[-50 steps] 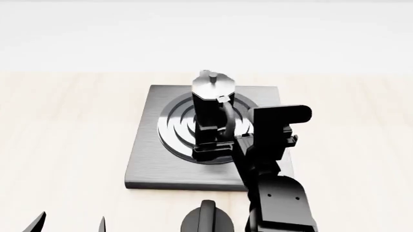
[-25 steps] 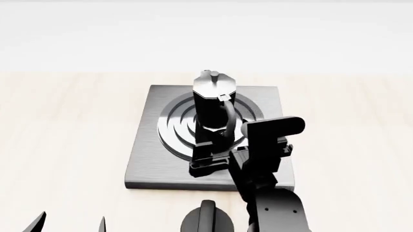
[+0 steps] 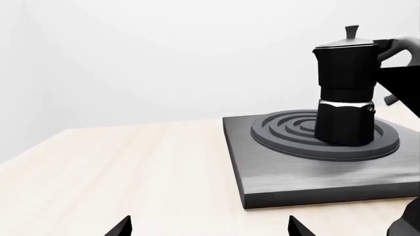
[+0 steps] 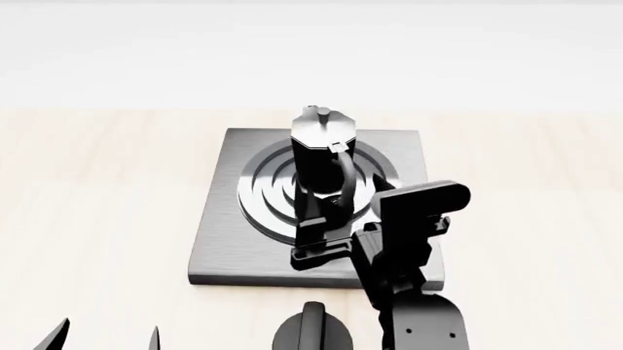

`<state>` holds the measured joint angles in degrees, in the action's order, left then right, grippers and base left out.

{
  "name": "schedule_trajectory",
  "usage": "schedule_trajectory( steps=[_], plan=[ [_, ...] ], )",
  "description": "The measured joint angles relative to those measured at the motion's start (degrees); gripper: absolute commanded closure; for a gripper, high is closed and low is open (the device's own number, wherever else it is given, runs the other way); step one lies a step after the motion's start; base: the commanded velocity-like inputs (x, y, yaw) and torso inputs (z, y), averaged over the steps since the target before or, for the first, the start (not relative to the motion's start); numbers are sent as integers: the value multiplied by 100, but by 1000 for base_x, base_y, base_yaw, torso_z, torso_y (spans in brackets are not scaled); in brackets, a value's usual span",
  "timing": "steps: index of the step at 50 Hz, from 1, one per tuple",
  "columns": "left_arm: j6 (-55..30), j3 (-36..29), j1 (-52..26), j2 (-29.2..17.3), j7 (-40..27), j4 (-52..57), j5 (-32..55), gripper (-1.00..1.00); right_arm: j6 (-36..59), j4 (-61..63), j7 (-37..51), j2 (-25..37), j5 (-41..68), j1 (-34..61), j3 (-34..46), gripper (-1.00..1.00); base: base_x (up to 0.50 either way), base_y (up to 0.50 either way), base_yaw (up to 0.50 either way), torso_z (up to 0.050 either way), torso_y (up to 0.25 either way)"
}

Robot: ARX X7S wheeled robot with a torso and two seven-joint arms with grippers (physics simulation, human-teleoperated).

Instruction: Put the moka pot on the stove.

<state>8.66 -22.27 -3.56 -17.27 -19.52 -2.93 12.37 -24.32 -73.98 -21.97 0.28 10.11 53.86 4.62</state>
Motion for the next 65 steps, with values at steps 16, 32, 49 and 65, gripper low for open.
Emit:
schedule_trajectory(
  steps=[16,32,49,65],
  plan=[
    [19,-28,-8,-18,-5,-7,17,-100,854,2576,397,260,68,-1042,283,-100,0,0,0,0,0],
    [33,-51,-15,-33,-19,-12,32,-100,1680,5014,702,554,182,-1936,492,-100,0,0,0,0,0],
    [39,-80,-24,-52,-24,-14,54,-100,2080,6819,952,827,278,-2718,598,-100,0,0,0,0,0],
    [41,-100,-30,-67,-41,-14,72,-100,2256,8403,1251,1123,378,-3501,518,-100,0,0,0,0,0]
  ],
)
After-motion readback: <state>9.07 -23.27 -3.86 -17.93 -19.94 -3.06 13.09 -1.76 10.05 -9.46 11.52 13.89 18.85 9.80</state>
